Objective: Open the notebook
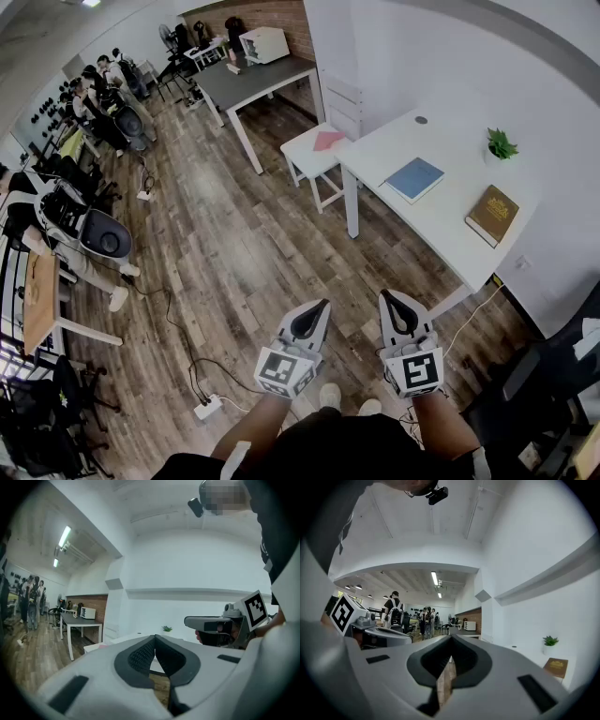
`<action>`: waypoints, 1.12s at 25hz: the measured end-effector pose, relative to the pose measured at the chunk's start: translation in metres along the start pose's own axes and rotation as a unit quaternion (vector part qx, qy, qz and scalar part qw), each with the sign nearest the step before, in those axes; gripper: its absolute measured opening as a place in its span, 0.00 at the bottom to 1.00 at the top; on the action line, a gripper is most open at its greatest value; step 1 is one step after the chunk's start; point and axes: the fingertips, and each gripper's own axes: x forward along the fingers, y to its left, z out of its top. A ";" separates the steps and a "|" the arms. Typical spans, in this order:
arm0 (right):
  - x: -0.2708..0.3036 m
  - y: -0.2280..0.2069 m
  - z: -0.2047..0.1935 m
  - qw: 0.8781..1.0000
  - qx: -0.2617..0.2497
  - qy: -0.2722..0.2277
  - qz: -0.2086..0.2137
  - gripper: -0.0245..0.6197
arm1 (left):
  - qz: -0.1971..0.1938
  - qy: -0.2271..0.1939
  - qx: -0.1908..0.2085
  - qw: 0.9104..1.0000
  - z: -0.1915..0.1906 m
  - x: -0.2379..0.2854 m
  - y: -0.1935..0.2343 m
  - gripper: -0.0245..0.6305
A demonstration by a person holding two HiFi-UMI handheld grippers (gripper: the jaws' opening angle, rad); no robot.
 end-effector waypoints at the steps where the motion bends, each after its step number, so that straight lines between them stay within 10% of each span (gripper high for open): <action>1: -0.004 0.000 -0.001 1.000 0.004 0.001 -0.002 0.04 | 0.001 0.002 0.001 1.000 -0.001 -0.003 -0.001 0.04; 28: 0.013 0.040 0.022 1.000 0.008 -0.019 -0.009 0.04 | -0.022 -0.011 0.059 0.998 0.014 -0.046 0.055 0.04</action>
